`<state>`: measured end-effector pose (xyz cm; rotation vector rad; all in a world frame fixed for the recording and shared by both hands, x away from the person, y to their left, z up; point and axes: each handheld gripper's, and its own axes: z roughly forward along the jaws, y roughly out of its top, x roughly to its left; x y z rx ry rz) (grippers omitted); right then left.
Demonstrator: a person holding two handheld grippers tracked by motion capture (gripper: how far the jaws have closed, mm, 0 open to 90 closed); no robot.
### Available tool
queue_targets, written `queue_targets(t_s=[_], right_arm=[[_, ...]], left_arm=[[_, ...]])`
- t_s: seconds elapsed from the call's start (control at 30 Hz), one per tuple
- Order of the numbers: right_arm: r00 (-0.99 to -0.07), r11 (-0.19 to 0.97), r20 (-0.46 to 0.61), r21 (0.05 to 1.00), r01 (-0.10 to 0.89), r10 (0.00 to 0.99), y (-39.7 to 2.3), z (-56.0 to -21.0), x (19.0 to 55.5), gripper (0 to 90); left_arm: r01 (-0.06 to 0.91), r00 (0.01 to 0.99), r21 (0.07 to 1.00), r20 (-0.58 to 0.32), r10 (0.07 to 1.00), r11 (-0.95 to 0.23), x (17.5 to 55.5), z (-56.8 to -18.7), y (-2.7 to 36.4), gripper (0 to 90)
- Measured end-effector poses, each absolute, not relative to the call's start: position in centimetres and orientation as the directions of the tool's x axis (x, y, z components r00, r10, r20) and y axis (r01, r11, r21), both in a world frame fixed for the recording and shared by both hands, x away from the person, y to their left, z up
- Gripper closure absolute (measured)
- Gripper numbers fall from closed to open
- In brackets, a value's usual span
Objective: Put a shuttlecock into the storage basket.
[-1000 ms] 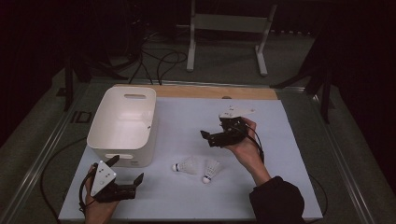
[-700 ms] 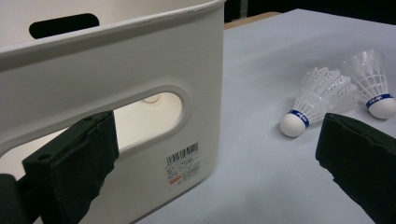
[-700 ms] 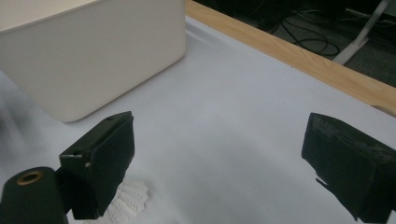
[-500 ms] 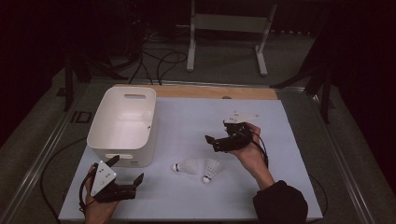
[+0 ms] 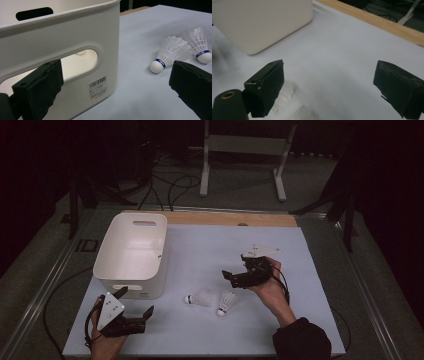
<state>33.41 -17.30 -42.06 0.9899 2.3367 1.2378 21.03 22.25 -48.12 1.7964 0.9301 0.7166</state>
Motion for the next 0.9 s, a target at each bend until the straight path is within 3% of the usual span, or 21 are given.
queue_targets(t_s=[0.9], right_arm=[[-0.732,0.420,0.044,0.795,0.438,0.680,-17.6,-43.7,31.4,9.2]], left_arm=[[0.280,0.541,0.925,0.068,0.838,-0.256,21.0,-48.1,22.2,0.0]])
